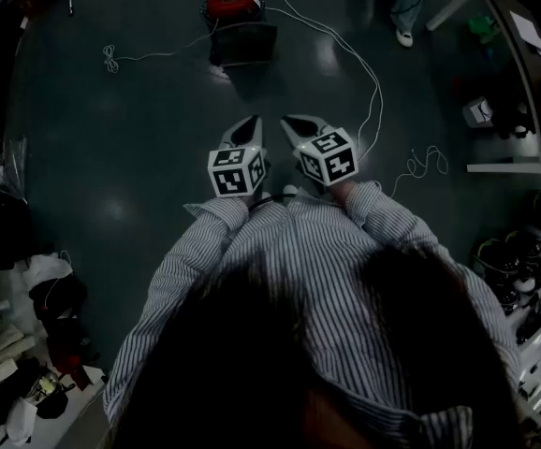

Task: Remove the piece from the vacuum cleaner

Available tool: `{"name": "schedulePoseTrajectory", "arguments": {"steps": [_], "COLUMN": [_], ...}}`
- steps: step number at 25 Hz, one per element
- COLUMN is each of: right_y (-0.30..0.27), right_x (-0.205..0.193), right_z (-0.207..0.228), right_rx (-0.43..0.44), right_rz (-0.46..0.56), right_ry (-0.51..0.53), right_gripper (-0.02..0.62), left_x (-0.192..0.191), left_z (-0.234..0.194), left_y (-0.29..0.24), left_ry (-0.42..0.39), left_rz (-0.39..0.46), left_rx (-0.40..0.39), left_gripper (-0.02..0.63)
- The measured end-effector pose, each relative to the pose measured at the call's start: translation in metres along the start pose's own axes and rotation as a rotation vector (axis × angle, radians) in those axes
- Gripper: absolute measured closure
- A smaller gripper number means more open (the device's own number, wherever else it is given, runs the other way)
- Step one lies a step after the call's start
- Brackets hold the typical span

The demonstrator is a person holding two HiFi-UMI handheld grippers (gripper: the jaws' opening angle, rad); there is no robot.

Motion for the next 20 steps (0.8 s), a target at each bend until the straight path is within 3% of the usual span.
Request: {"name": "schedulePoseTrajectory", "arguments": {"steps": [7, 15, 20], "right_y": [0.003, 0.000, -0.009], "right_x": [0.000, 0.000, 0.002], "right_z": [0.008, -0.003, -0.009], "right_rx": [-0.046, -0.030, -0.015], "right_rz": [0.013, 0.006, 0.031], "right_ry": [-0.033, -0.024, -0.125], "right_gripper": [0.594, 0.594, 0.594], "left_x": [0.001, -0.002, 0.000], "left_z": [0.008, 0.005, -0.009], "left_y": [-0.004, 0.001, 0.011], "left_ry": [-0.026, -0.040, -0.040], "left_rz": [-0.006, -0.021, -0.023], "left_rx": [-0.042, -0.048, -0.048], "left_gripper": [0.601, 0.601, 0.601]}}
Point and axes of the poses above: the fingertips, and each gripper's own axes: y backward along the fingers, z to its right, x out of its top, the point moved 9 cm from there along y, backward along the fingers, and after that the axes turned 7 degrees about -x, right-handed, at the moved point
